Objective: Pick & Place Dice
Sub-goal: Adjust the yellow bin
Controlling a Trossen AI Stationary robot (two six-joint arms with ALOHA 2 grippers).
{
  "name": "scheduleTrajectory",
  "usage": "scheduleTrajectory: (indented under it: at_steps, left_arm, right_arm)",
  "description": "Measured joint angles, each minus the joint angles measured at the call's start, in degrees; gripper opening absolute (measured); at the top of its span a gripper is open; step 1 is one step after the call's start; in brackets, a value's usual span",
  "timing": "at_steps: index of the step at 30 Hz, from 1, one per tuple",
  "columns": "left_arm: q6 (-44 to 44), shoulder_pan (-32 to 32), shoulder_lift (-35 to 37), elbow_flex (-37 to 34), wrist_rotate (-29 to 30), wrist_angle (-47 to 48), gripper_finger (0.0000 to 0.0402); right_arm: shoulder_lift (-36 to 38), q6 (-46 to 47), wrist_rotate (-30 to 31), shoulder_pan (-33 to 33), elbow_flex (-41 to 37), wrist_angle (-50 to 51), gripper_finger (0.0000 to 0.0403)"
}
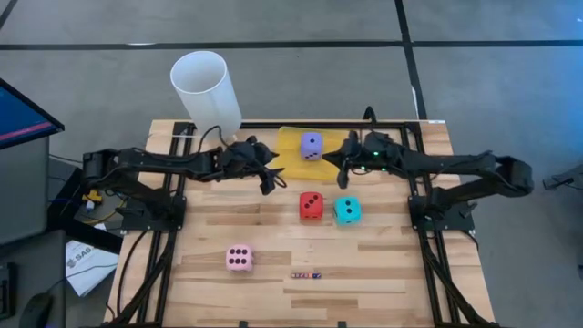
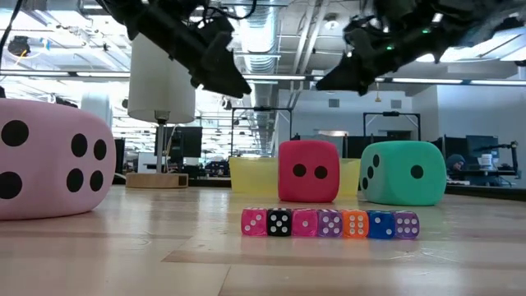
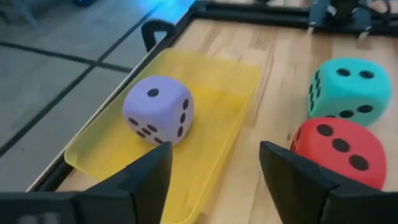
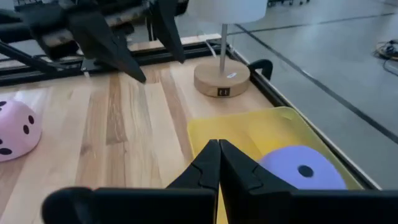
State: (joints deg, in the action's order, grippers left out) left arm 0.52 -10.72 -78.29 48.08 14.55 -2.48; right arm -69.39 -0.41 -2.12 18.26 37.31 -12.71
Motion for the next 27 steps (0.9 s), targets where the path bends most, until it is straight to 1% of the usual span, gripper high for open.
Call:
scheduleTrajectory:
  at_steps: [4,7,9,12,15,19,21,22,24,27]
  left_arm:
    - [0.7,0.4,3.3,-5.6,0.0,-6.0,0.0191]
    - [0.7,0.2,7.4,-10.7,0.0,-10.9,0.0171]
    - [0.7,-0.1,10.8,-13.4,0.0,-13.1,0.0160]
    - [0.6,-0.1,16.3,-16.7,0.4,-13.1,0.0147]
    - [0.6,-0.1,21.3,-19.0,0.7,-13.1,0.0139]
    - [0.5,0.0,25.8,-21.3,1.7,-13.2,0.0134]
    - [0.5,0.1,27.0,-21.9,2.1,-13.4,0.0134]
    - [0.5,0.0,27.7,-22.3,2.1,-12.7,0.0133]
    - [0.5,0.2,28.0,-22.4,2.3,-13.2,0.0133]
    - [0.5,0.2,28.4,-22.7,2.6,-13.2,0.0133]
  right_arm:
    - [-6.4,-1.3,-0.3,-0.5,4.0,0.3,0.0000]
    - [-10.7,-1.6,-1.0,-0.6,7.1,1.1,0.0000]
    - [-13.6,-1.7,-1.1,-0.6,10.3,3.7,0.0000]
    - [-18.2,-3.7,-1.1,-0.6,15.7,9.1,0.0000]
    - [-22.4,-5.5,-1.1,-0.6,21.1,13.6,0.0000]
    - [-26.7,-6.2,-1.1,0.0,26.2,19.5,0.0000]
    - [-29.2,-6.5,-1.1,0.2,28.7,20.1,0.0000]
    - [-30.0,-6.8,-1.1,0.2,29.4,22.0,0.0000]
    - [-32.4,-7.3,-1.1,0.3,31.7,22.2,0.0000]
    - [-35.4,-8.6,-1.1,0.2,35.4,25.9,0.0000]
